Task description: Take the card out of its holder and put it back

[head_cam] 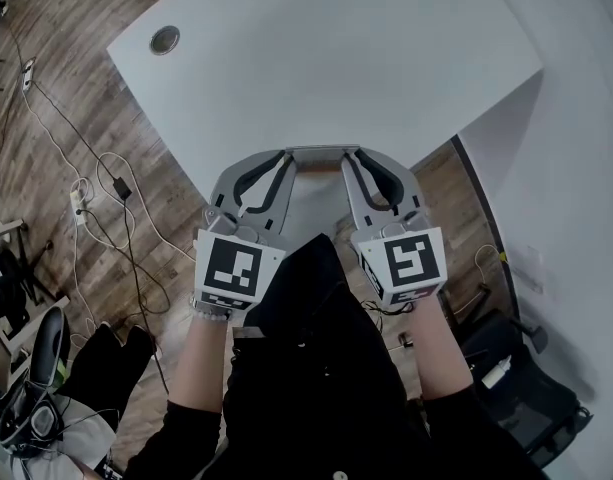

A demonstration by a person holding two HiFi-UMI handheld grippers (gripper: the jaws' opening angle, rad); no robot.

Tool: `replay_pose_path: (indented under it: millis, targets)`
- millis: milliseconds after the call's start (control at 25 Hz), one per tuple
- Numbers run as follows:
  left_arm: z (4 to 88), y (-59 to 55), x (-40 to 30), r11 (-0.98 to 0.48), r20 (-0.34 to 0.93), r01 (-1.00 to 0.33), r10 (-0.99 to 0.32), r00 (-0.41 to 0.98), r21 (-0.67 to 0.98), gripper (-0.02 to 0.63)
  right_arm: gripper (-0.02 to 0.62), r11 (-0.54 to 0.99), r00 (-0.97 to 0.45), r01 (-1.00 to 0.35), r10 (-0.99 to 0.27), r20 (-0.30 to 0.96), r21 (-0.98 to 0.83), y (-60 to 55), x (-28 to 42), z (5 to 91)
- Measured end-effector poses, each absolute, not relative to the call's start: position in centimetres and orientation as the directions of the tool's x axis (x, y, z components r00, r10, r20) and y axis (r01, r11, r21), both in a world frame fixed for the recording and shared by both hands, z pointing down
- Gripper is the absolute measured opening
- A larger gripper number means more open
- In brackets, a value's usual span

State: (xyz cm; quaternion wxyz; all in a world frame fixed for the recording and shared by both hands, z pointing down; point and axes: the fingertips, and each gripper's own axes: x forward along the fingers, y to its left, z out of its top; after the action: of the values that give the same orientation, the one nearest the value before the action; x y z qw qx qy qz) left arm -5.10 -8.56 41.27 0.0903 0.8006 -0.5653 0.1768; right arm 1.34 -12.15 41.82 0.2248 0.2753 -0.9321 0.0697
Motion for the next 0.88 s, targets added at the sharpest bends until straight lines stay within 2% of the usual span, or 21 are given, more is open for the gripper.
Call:
replay_pose_path:
  millis: [880]
  targets:
    - [38.9, -7.7, -5.0, -0.314, 0.376, -0.948, -0.886, 0.271, -0.057, 0.037, 0.075, 0.838, -0.758, -0.545, -0.490, 0.430, -0.006, -11.6, 1.5, 39.8]
